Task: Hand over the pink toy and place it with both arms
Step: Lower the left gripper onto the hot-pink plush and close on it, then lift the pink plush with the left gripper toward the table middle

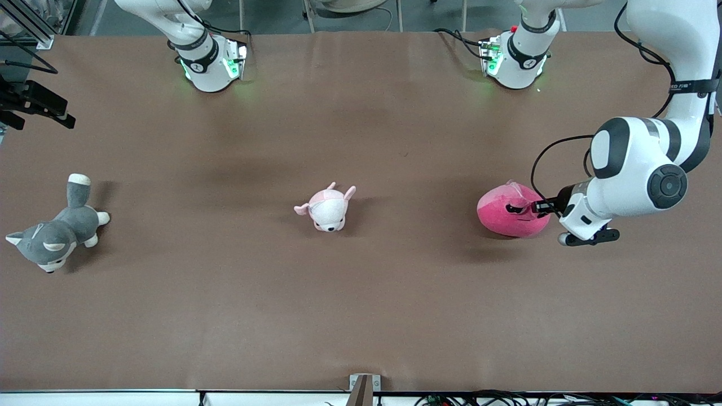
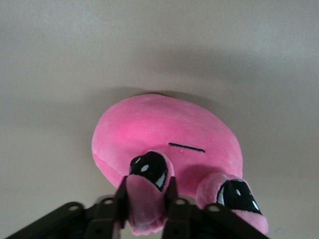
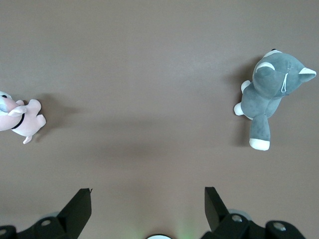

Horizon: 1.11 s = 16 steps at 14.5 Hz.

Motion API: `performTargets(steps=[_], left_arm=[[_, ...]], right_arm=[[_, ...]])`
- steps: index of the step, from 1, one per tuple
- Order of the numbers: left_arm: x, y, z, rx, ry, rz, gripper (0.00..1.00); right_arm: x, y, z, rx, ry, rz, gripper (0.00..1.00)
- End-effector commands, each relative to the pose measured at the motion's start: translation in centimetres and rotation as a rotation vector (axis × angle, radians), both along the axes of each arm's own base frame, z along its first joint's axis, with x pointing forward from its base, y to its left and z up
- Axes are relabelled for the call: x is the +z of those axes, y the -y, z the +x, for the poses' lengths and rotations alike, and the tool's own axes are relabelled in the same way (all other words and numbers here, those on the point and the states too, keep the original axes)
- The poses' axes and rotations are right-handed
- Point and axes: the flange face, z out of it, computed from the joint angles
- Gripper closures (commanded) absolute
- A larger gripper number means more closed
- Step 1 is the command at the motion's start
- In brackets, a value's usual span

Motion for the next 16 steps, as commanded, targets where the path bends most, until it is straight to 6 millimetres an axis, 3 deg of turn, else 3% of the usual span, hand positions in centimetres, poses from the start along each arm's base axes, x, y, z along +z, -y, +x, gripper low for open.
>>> performTargets(steps=[1,5,9,11,14,16], left_arm=[[0.9,0.7,0.0,0.033,0.010,-0.003,0.87],[4.9,3.2,0.4,0.041,0.011,-0.008,0.87],[11.4,7.9,0.9,0.079,0.003,-0.009,0.87],[14.6,11.4,0.5,0.113,0.003,-0.031,0.87],[19.3,17.1,-0.7,0.161,0.033,-0.082,0.87],[21.7,21.4,-2.4,0.198,0.039,-0.102,0.87]], right_arm=[[-1.0,1.1,1.1,-0.010,0.009,0.000,0.00],[-2.8,2.3,2.7,-0.033,0.010,-0.007,0.00],[-4.4,3.3,4.3,-0.046,0.031,-0.009,0.00],[-8.7,3.4,6.4,-0.046,-0.043,-0.007,0.00],[-9.8,3.8,6.2,-0.078,-0.080,-0.007,0.00],[-10.2,3.6,5.9,-0.223,-0.117,-0.002,0.00]])
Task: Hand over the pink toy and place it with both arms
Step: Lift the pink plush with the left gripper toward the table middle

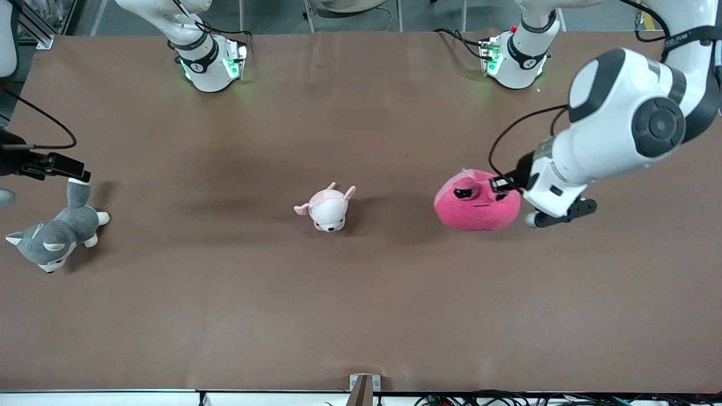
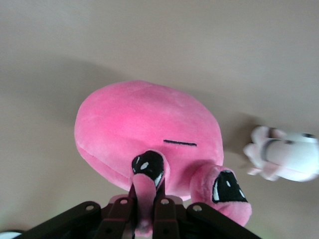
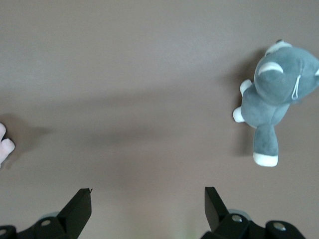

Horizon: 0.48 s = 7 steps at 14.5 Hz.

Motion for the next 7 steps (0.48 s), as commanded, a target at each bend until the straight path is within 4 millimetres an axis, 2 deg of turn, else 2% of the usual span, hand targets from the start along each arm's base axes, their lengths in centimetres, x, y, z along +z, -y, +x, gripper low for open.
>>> performTargets(steps=[1,2,4,7], left_arm=[[3.7,5.7,-2.3,0.027,-0.001,-0.042,0.87],[4.9,7.9,-3.3,0.025,0.007,-0.059,0.87],[5.9,12.6,-5.9,-0.005,0.010,-0.072,0.87],[6.5,18.2,-9.1,0.001,0.035,-0.107,0.87]], right_arm=[[0.6,-0.4,-0.9,-0.172,-0.029,0.000,0.00],[0.7,-1.6,-0.9,-0.227,-0.034,-0.001,0.00],[0.8,-4.6,-1.2,-0.341,-0.072,0.017,0.00],[2.2,-8.7,-2.9,-0.502,-0.158,0.057,0.00]])
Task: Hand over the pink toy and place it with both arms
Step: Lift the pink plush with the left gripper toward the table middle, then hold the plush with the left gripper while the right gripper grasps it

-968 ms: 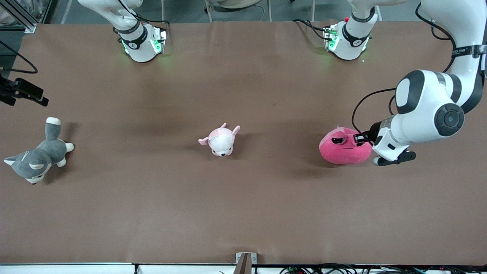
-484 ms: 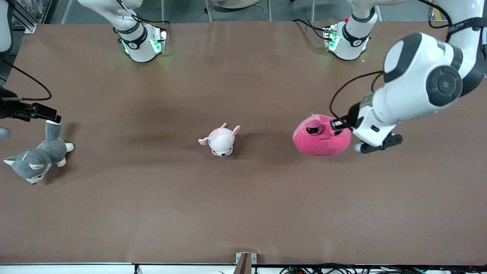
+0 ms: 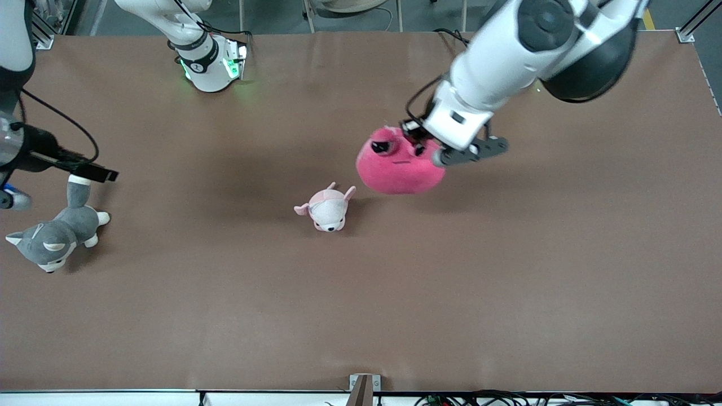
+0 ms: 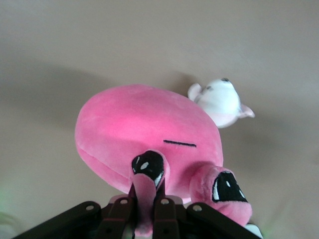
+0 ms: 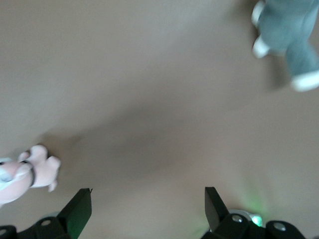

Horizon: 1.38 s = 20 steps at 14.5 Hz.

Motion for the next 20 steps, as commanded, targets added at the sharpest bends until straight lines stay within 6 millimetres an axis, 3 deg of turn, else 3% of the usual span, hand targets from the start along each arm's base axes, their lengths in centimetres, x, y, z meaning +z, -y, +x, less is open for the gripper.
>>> performTargets(steps=[1,6,9,13,18,20], left_arm=[[0.9,4.2,-1.6,0.027,0.020,-0.060,0.87],[-0.6,10.6,-4.6,0.034,0.044,-0.140,0.87],[-1.5,12.5,-5.6,0.044,0.036,-0.158,0.87],[-2.4,13.4,-5.7,0.061,0.025,-0.163,0.87],[-2.5,13.4,-5.9,0.058,0.020,-0.157,0.87],[-2.3,13.3,-5.9,0.058,0.023,-0.159,0.87]], right_arm=[[2.1,-3.8,-1.9,-0.144,-0.034,0.003,0.00],[2.6,-12.1,-2.9,-0.275,-0.069,0.004,0.00],[3.4,-16.5,-4.3,-0.341,-0.084,-0.005,0.00],[3.7,-21.5,-6.9,-0.418,-0.088,-0.030,0.00],[1.5,-29.4,-10.4,-0.521,-0.053,-0.030,0.00],[0.8,-31.5,-11.0,-0.560,-0.036,-0.022,0.00]])
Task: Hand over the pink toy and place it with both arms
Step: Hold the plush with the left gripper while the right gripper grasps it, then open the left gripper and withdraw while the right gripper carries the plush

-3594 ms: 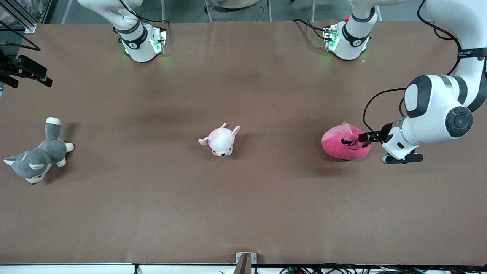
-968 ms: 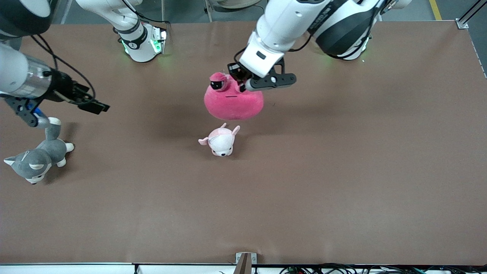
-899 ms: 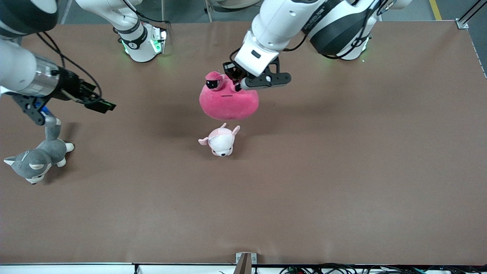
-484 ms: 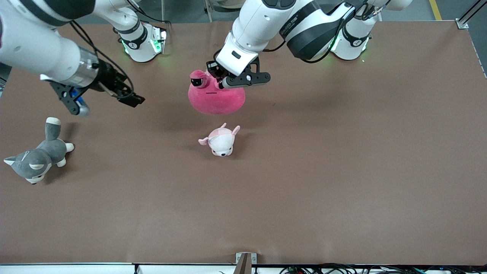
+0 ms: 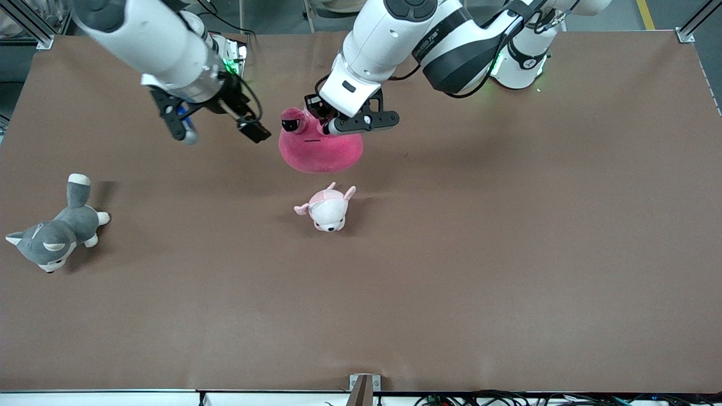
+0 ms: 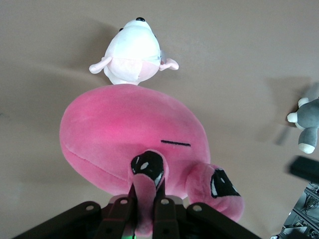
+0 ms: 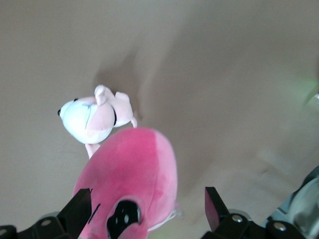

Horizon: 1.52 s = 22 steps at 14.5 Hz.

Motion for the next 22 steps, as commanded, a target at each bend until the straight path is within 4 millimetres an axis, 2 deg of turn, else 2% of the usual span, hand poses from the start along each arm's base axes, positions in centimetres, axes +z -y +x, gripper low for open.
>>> performTargets(steps=[1,3,6,9,10,11,12,15,16,17,18,21,22], left_arm=[[1.0,0.3,-0.1,0.011,0.001,-0.010,0.87],[1.0,0.3,-0.1,0.011,0.001,-0.009,0.87],[0.9,0.2,-0.1,0.010,-0.001,-0.007,0.87],[1.0,0.2,-0.1,0.010,0.000,-0.008,0.87],[0.9,0.2,-0.1,0.010,-0.001,-0.007,0.87],[0.9,0.2,-0.1,0.010,0.000,-0.006,0.87],[0.9,0.2,-0.1,0.010,0.000,-0.006,0.87],[1.1,0.1,-0.1,0.011,0.003,-0.007,0.87],[1.4,0.0,-0.1,0.012,0.006,-0.010,0.68],[1.5,-0.1,0.0,0.015,0.006,-0.012,0.32],[1.8,-0.3,0.0,0.016,0.011,-0.014,0.02],[4.3,-1.8,0.4,0.036,0.053,-0.024,0.00],[5.4,-3.6,1.3,0.053,0.061,-0.010,0.00]], right_arm=[[-0.7,-1.6,-1.6,-0.053,0.012,0.021,0.00],[-0.9,-2.6,-2.1,-0.081,0.016,0.023,0.00],[-0.9,-3.3,-2.3,-0.081,0.027,0.030,0.18],[-1.2,-3.6,-2.3,-0.077,0.024,0.027,0.48],[-1.2,-3.6,-2.3,-0.078,0.023,0.028,0.62],[-1.3,-3.6,-2.2,-0.079,0.022,0.027,0.87],[-1.3,-3.4,-2.2,-0.082,0.021,0.026,1.00],[-1.2,-3.1,-1.9,-0.089,0.021,0.026,1.00],[-1.1,-3.0,-1.9,-0.089,0.023,0.028,1.00],[-1.0,-3.0,-1.8,-0.090,0.026,0.030,1.00],[-0.9,-2.9,-1.7,-0.087,0.029,0.032,1.00],[-1.0,-2.0,-1.1,-0.070,0.032,0.033,1.00],[-1.0,-0.8,-0.5,-0.038,0.040,0.038,1.00]])
